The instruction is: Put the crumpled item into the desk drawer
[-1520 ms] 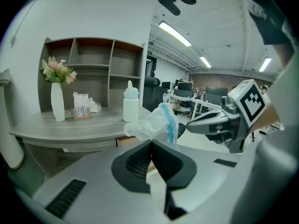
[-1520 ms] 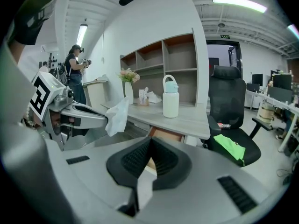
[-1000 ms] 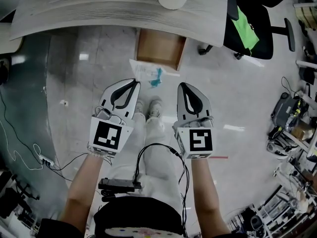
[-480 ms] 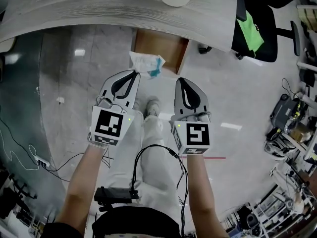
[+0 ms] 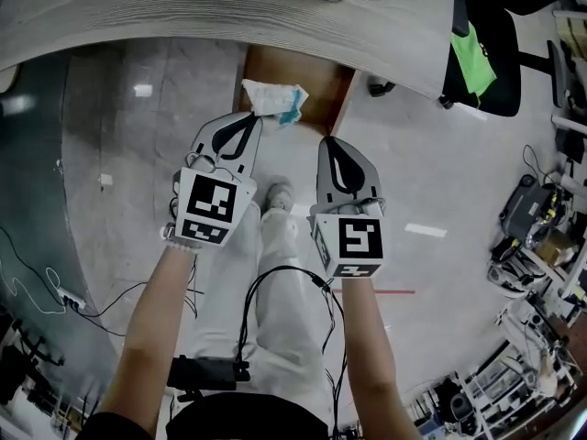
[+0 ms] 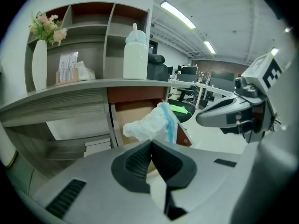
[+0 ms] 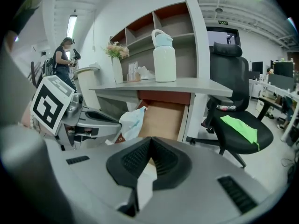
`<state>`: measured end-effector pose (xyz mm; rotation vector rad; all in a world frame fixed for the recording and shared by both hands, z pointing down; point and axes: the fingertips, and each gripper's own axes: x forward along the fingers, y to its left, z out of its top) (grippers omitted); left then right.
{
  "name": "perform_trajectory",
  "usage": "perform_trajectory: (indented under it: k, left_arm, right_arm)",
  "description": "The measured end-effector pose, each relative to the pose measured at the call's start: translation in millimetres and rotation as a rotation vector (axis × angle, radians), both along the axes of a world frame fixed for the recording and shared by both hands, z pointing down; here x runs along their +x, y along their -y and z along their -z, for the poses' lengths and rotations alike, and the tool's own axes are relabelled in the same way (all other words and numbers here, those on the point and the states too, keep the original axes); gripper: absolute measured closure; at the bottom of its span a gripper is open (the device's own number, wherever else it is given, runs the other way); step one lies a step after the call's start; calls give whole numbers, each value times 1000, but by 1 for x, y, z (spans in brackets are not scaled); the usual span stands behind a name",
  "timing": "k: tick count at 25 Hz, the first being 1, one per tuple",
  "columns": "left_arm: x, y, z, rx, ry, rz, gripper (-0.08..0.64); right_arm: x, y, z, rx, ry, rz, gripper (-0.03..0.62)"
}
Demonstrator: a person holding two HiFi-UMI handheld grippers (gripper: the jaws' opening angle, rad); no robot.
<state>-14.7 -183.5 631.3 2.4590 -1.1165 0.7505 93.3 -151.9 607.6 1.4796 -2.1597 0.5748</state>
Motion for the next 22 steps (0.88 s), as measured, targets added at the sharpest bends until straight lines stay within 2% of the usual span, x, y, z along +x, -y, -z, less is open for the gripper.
perform_trajectory:
  k: [9, 22]
  left_arm:
    - [9, 0, -38, -63, 87, -48, 548]
    - [10, 1, -51, -108, 185, -41, 546]
  right_arm:
    - [1, -8, -26, -33, -8, -3, 588]
    - [-3, -4, -34, -26, 4, 4, 588]
